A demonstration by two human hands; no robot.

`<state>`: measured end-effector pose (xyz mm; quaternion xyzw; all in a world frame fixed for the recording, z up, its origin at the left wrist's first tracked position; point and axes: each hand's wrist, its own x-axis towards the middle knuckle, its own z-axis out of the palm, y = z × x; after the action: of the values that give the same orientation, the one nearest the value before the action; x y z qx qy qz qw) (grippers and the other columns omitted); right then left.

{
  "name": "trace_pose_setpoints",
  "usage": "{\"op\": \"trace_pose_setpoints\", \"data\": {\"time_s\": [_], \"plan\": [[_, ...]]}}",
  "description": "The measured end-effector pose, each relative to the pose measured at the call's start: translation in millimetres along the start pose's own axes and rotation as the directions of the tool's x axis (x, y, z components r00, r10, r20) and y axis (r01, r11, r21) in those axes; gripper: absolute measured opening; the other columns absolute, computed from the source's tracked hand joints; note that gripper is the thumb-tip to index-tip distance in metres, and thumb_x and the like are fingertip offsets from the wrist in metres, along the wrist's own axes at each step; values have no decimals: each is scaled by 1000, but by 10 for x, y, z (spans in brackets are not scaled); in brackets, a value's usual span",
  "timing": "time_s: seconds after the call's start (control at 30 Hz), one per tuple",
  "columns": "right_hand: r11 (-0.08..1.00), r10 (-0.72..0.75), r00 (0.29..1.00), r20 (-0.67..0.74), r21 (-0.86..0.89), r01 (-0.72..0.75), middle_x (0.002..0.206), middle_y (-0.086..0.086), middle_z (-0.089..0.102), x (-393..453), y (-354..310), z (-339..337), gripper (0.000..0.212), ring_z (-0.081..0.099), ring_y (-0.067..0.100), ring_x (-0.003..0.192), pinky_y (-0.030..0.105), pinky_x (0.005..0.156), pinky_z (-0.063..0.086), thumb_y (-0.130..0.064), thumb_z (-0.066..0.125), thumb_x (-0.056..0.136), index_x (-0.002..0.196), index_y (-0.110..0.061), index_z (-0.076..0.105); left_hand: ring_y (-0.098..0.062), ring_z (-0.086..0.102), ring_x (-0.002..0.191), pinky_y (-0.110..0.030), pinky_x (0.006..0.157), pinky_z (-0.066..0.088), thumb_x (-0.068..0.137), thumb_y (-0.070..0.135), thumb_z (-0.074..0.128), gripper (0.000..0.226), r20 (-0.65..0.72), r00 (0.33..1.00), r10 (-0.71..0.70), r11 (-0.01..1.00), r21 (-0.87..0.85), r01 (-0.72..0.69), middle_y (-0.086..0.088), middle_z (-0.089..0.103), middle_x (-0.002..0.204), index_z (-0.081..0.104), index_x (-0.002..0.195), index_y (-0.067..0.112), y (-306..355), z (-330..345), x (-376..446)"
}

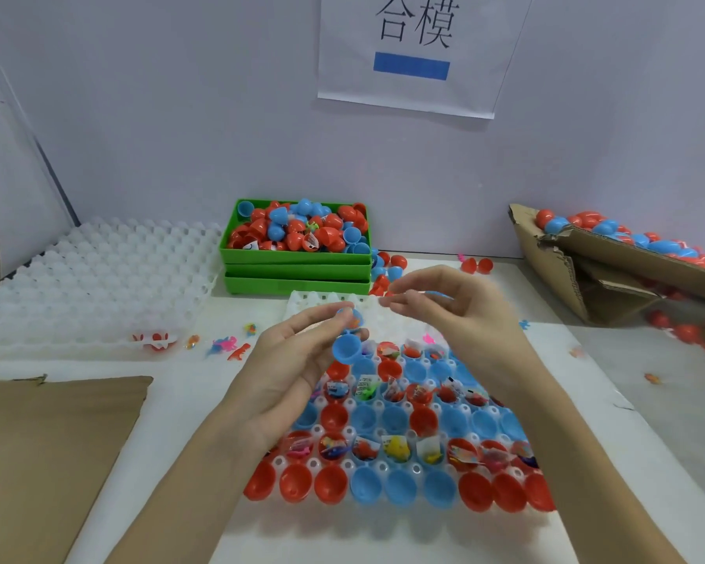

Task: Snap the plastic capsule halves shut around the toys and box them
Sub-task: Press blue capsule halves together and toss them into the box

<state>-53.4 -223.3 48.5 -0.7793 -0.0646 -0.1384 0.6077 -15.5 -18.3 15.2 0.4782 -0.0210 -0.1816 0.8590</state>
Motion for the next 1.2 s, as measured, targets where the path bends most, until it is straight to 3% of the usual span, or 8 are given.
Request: {"op": "trace_pose_setpoints", "data": {"time_s": [0.1,0.17,0.27,0.4,0.57,0.73,0.97,1.2], "plan": [[950,-5,993,-117,-311,-32,97,-5,77,36,145,-174,12,75,8,86,25,82,62,-9,65,100,105,-15,74,-29,80,90,-22,67,61,76,5,75,36,-9,999,-38,998,-47,37,-25,77,108,74,110,-3,-15,31,-2],[784,-4,989,-146,-614,-88,100,-9,74,46,282,-242,15,66,4,81,16,75,55,-12,66,100,105,-22,76,-31,80,90,-22,67,61,82,0,72,30,-13,999,-33,999,-35,33,-25,77,107,73,112,-4,-20,30,-1],[628,36,994,-105,-771,-104,112,-3,74,60,430,-227,20,57,4,81,14,73,42,-15,65,101,116,-19,77,-31,80,88,-22,67,61,94,-7,64,18,-31,1000,3,999,38,-2,-25,77,105,72,110,-3,-34,25,-12],[571,110,990,-86,-810,-133,113,-1,76,111,455,-119,30,64,13,93,24,80,45,-38,68,99,115,-15,78,-31,80,90,-21,69,60,97,-6,62,17,-34,999,40,993,110,-36,-22,78,104,72,109,2,-33,24,-40],[558,102,981,-162,-807,-192,102,3,77,154,492,-68,19,67,15,85,23,79,50,-22,69,99,110,-12,80,-34,78,99,-21,72,60,99,4,65,18,-7,999,32,989,146,-30,-21,78,108,73,114,0,-21,25,-58],[561,130,972,-194,-794,-233,97,1,76,156,514,-66,15,67,13,82,27,80,57,-24,72,96,106,-14,79,-33,77,102,-21,74,60,100,13,64,24,14,1000,17,993,114,-18,-20,78,111,72,118,-1,-19,56,-66],[542,154,957,-244,-789,-288,102,4,76,158,490,-44,24,70,19,88,36,86,61,-19,73,93,117,-18,68,-27,78,102,-17,75,58,85,20,81,33,43,998,37,971,235,-46,-14,79,109,75,115,7,-28,47,-89],[528,123,940,-317,-781,-332,105,7,76,166,476,-85,17,71,22,92,43,91,60,-13,70,96,112,-14,75,-29,78,103,-29,97,59,97,16,71,21,88,996,33,965,257,-55,-14,79,111,78,114,7,-69,7,-49]]}}
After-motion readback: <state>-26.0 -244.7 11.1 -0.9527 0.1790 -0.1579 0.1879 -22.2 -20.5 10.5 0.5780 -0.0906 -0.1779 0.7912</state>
